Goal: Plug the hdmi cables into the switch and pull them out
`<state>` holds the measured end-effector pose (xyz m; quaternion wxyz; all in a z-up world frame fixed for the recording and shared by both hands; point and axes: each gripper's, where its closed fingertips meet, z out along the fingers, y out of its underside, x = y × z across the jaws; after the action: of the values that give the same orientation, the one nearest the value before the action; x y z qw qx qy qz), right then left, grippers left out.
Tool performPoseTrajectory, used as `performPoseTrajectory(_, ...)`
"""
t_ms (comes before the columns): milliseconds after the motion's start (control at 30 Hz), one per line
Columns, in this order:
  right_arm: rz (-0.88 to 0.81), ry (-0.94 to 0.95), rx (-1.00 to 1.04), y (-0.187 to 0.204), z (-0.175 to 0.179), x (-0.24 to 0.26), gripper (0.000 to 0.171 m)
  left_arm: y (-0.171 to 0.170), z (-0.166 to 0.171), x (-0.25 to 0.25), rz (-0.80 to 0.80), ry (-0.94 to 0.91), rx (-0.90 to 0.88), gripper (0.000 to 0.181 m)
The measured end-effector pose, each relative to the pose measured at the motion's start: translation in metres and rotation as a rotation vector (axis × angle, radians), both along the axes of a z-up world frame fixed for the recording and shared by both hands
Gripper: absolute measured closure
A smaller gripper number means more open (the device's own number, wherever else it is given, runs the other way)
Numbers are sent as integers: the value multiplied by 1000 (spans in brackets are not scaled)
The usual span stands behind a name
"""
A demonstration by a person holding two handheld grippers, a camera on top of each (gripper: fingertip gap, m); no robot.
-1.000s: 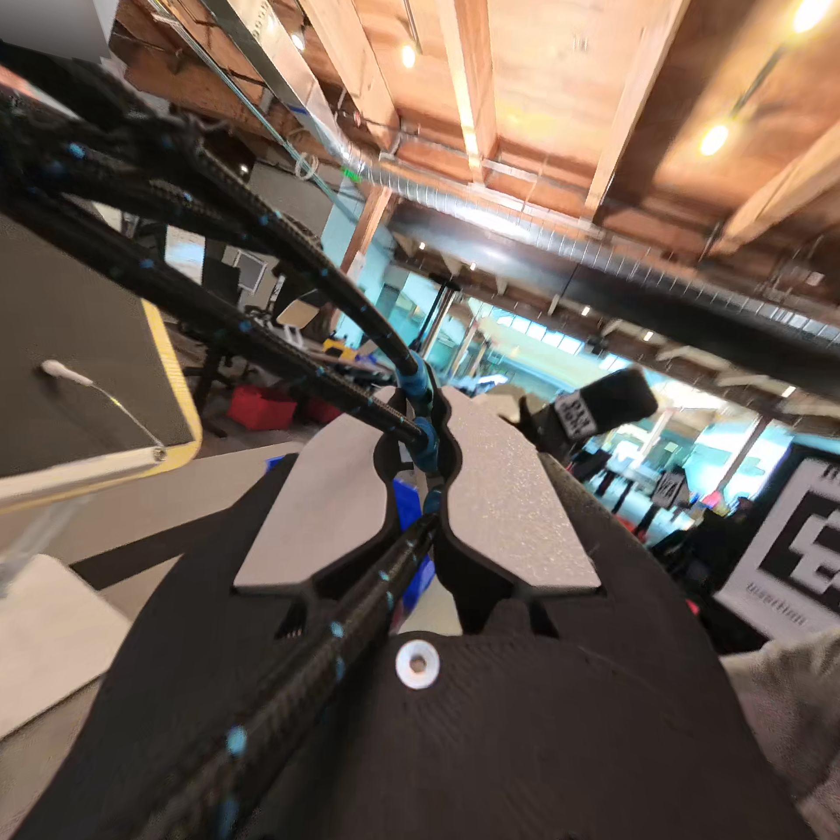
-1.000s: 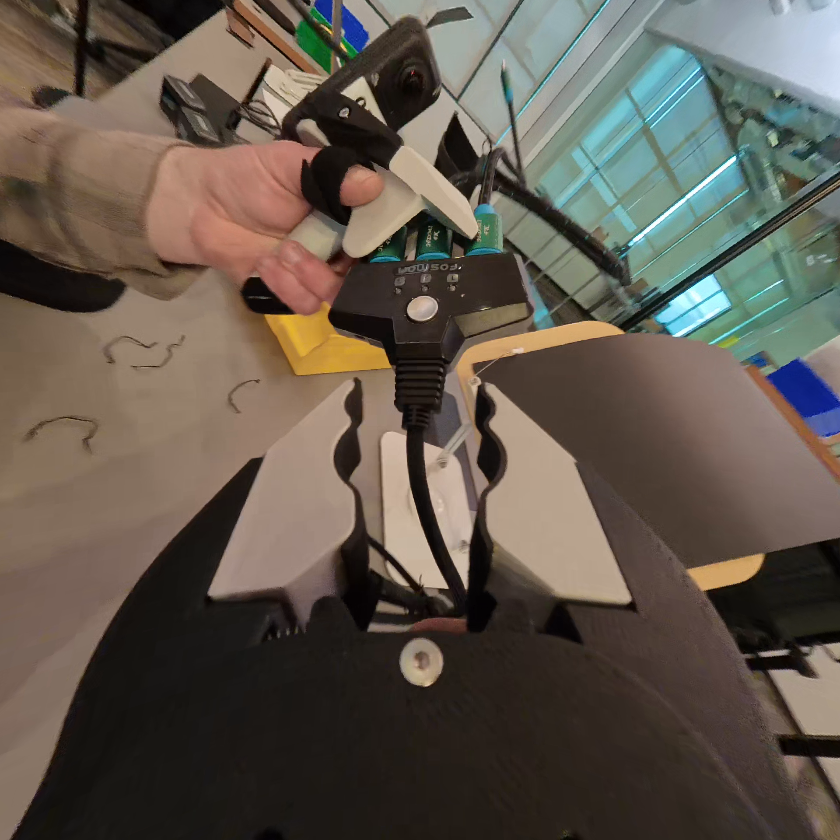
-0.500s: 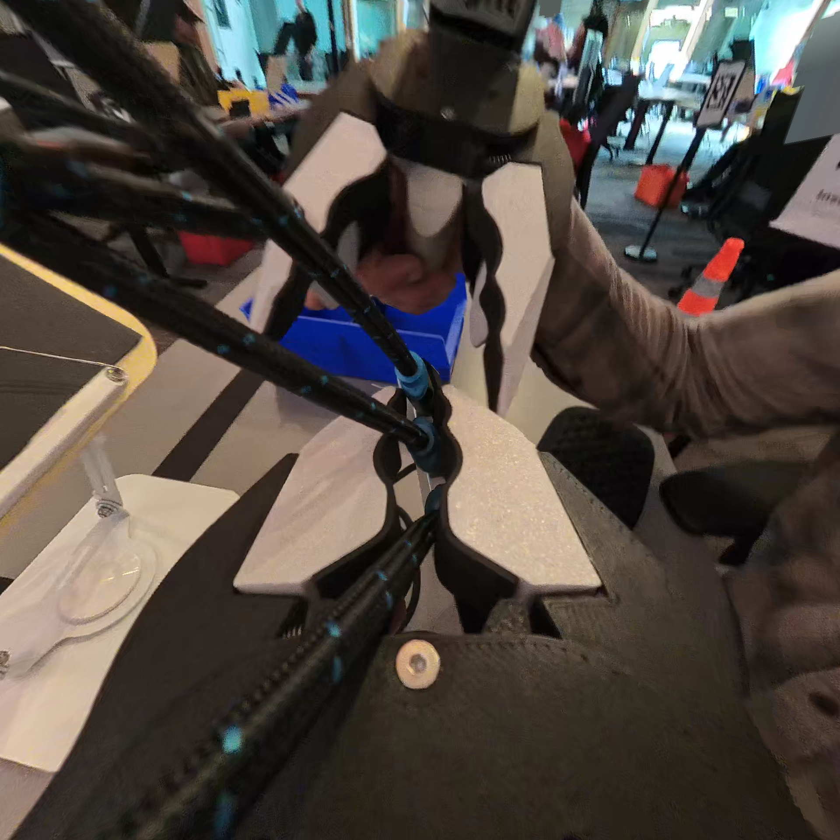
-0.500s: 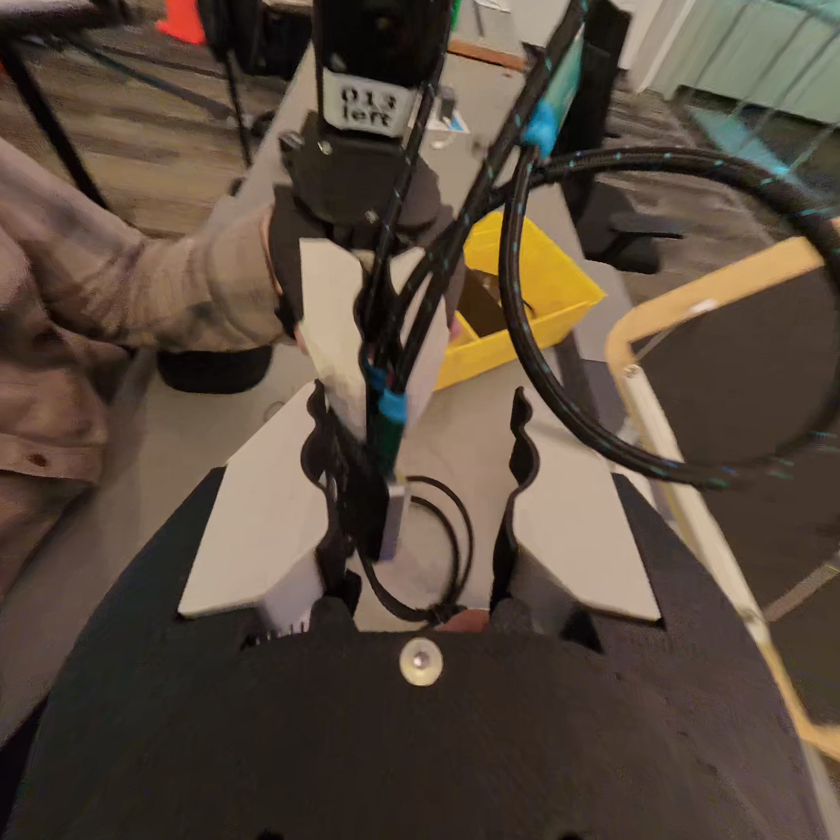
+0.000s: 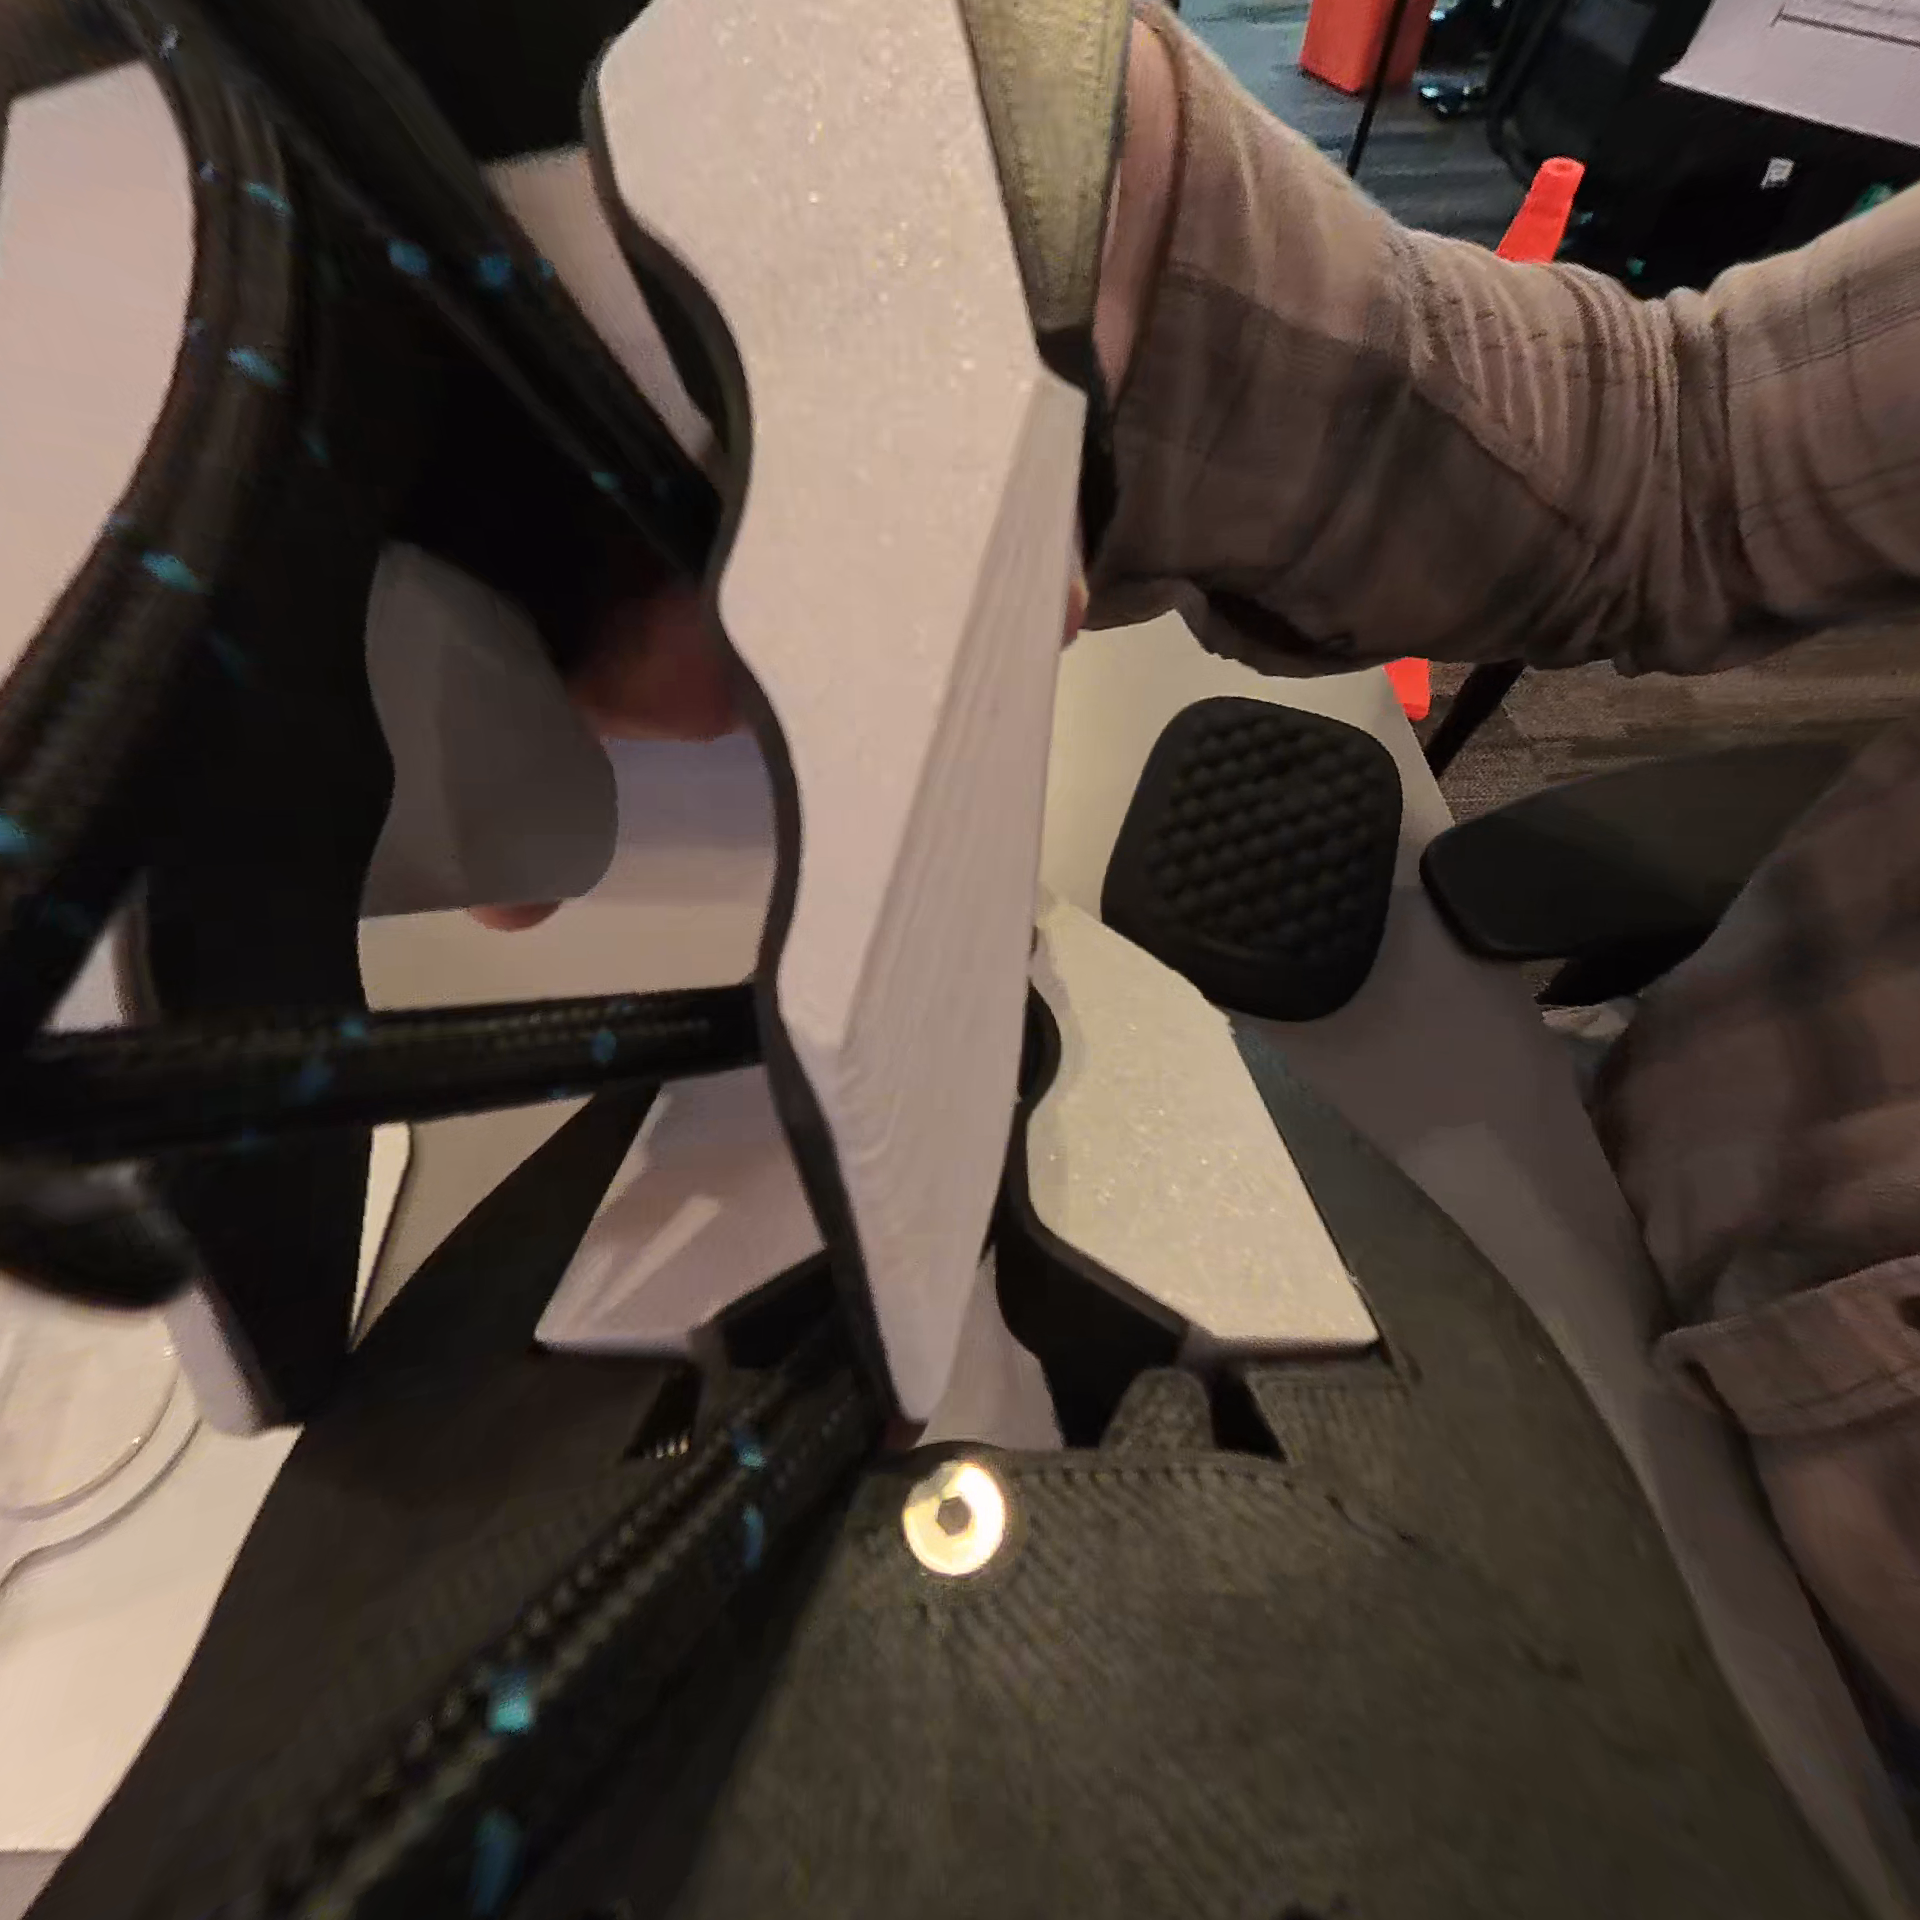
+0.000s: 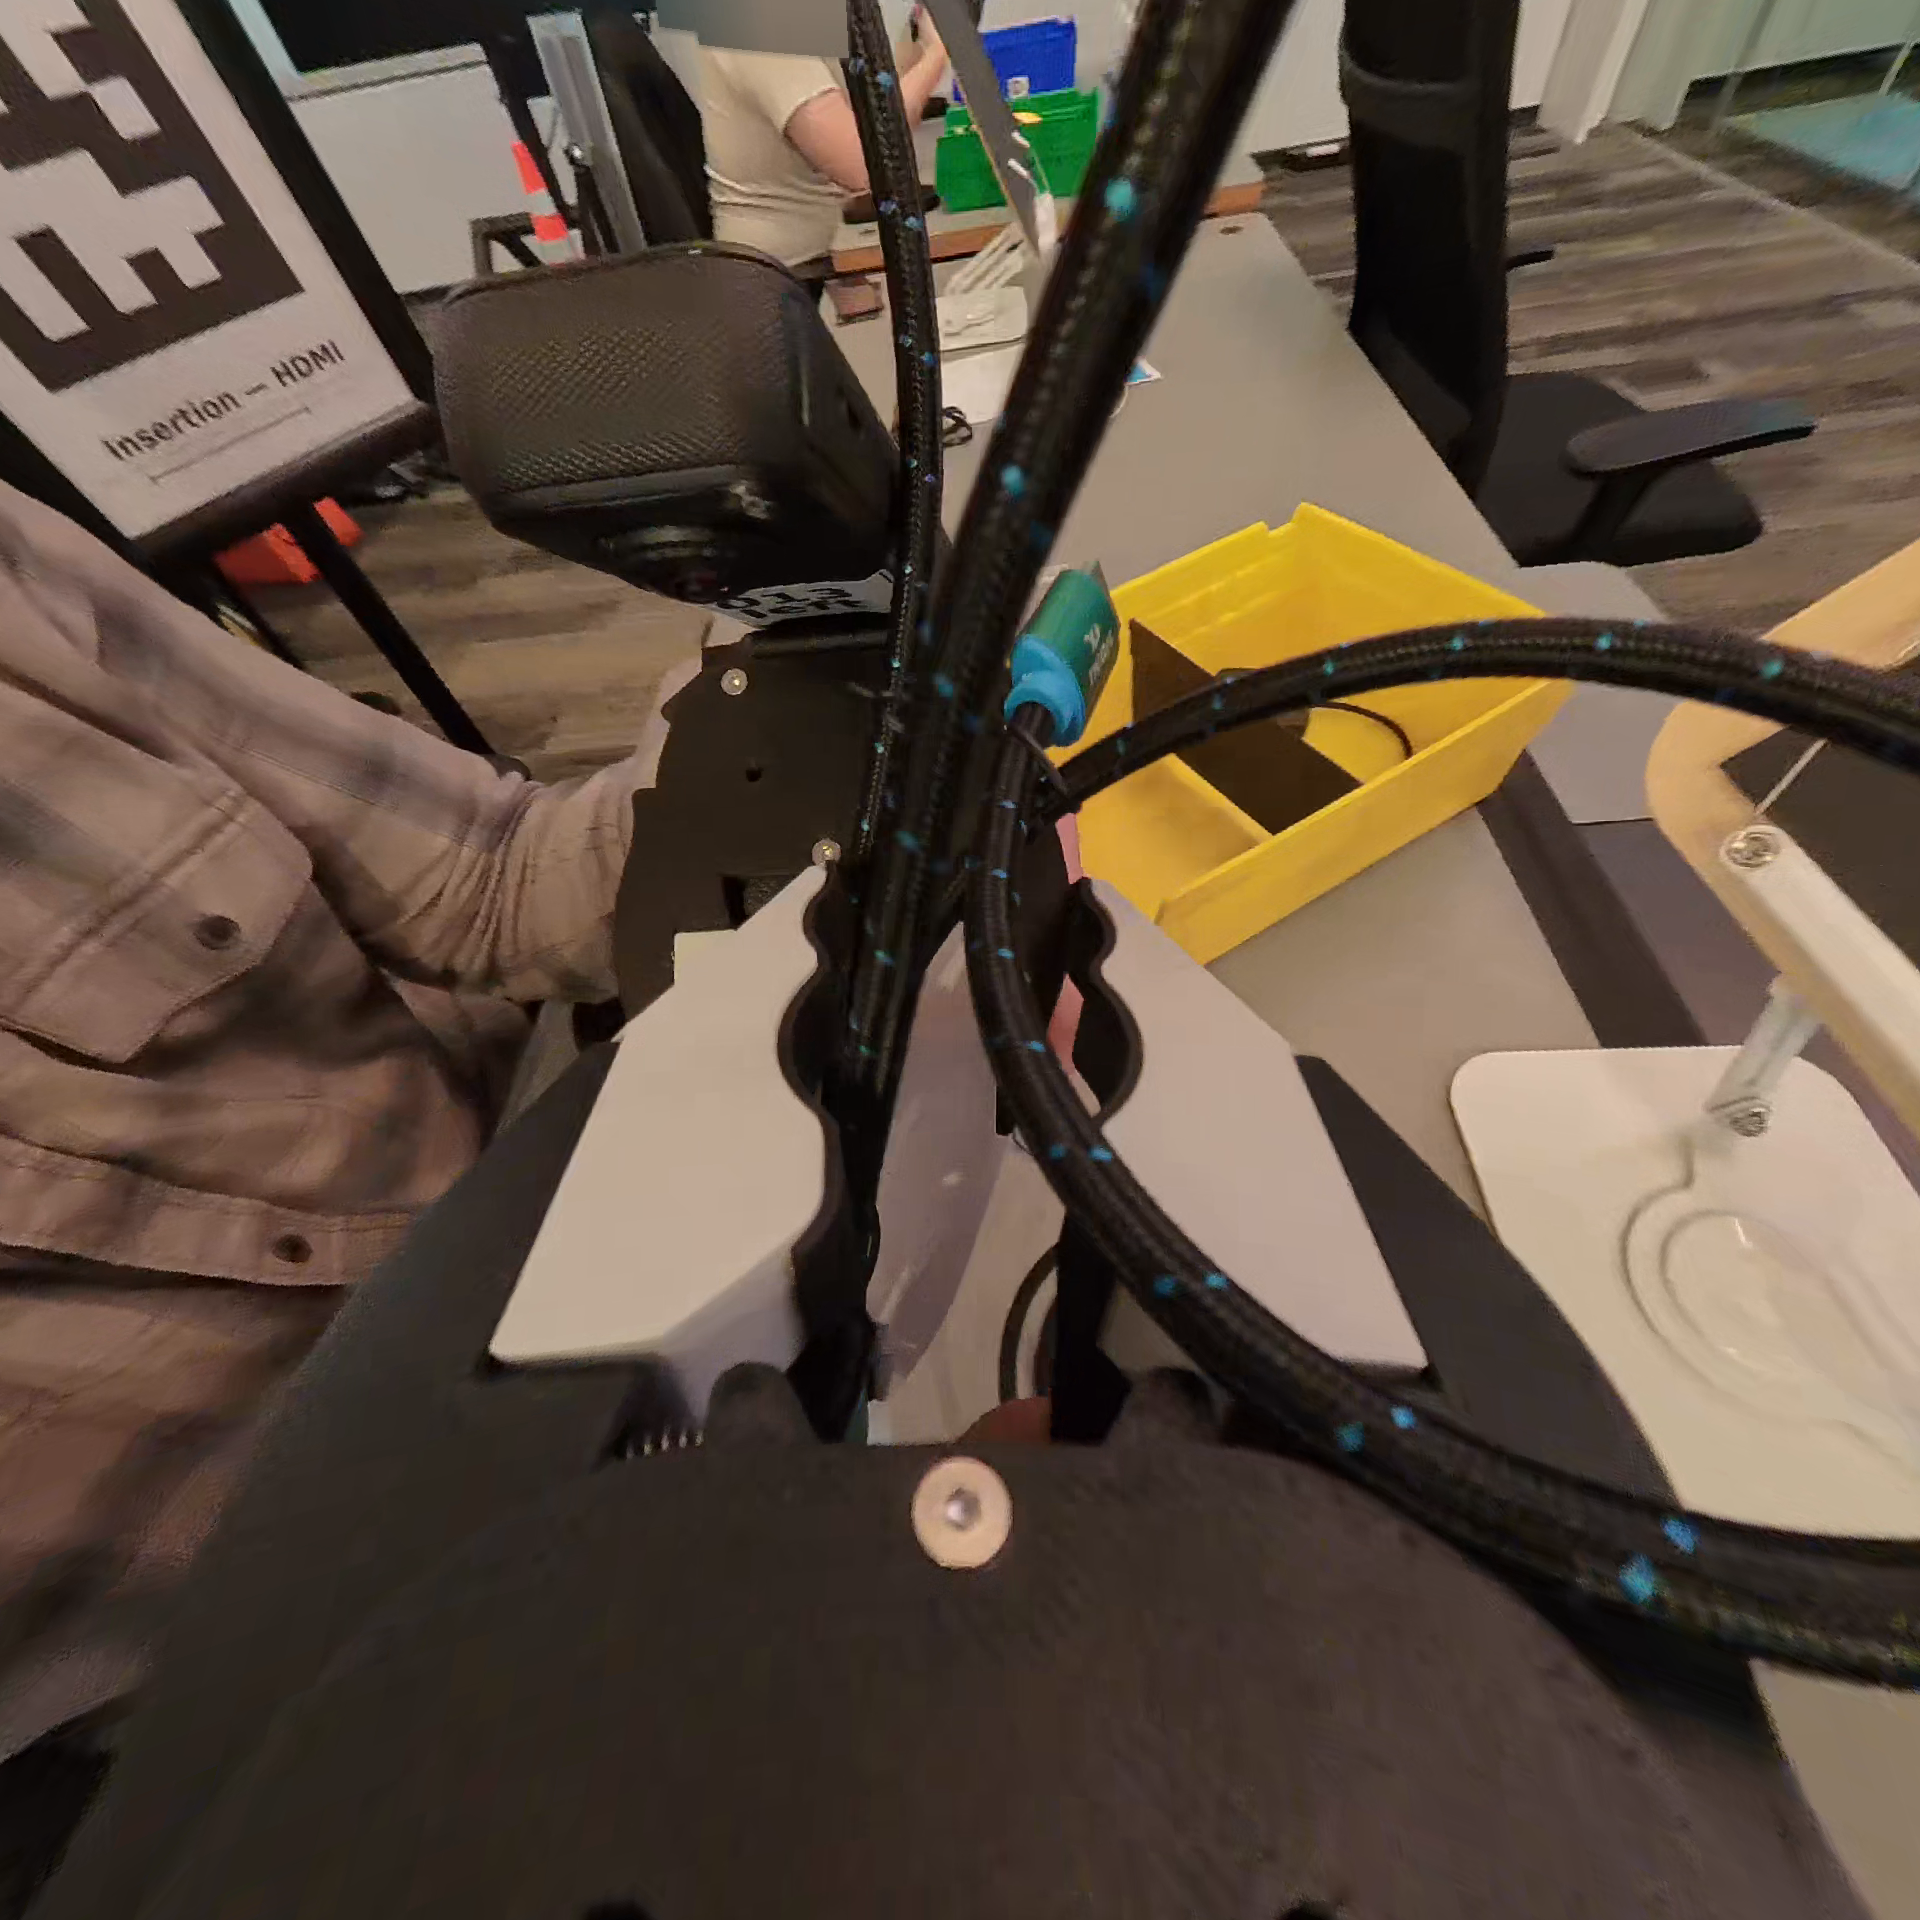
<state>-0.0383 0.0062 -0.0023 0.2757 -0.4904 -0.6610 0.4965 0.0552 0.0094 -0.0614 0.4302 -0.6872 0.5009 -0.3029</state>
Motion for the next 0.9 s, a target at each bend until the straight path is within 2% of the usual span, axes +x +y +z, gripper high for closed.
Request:
performPoseTrajectory(33,-17,15,16,-1,1,0,132,1,1,0,11,-2,-4,168)
performPoseTrajectory(67,-6,39,17,-7,4,2,161,4,2,-2,30,-21,-39,167)
performPoseTrajectory(100,-37,50,37,-8,5,2,164,8,3,-3,48,-36,-41,167)
performPoseTrajectory(167,-91,54,112,-6,3,3,166,11,0,-3,62,-33,-52,167)
performPoseTrajectory(467,-229,209,37,7,21,21,171,23,15,7,128,-171,-73,168)
performPoseTrajectory(533,-252,228,41,11,25,25,171,28,24,8,142,-251,-89,162)
performPoseTrajectory(733,-352,272,61,34,43,48,171,38,56,-4,220,-432,-44,117)
performPoseTrajectory(800,-388,284,61,44,52,60,171,42,61,-14,252,-457,-34,112)
performPoseTrajectory(900,-432,299,91,57,68,79,171,47,59,-27,274,-470,-40,115)
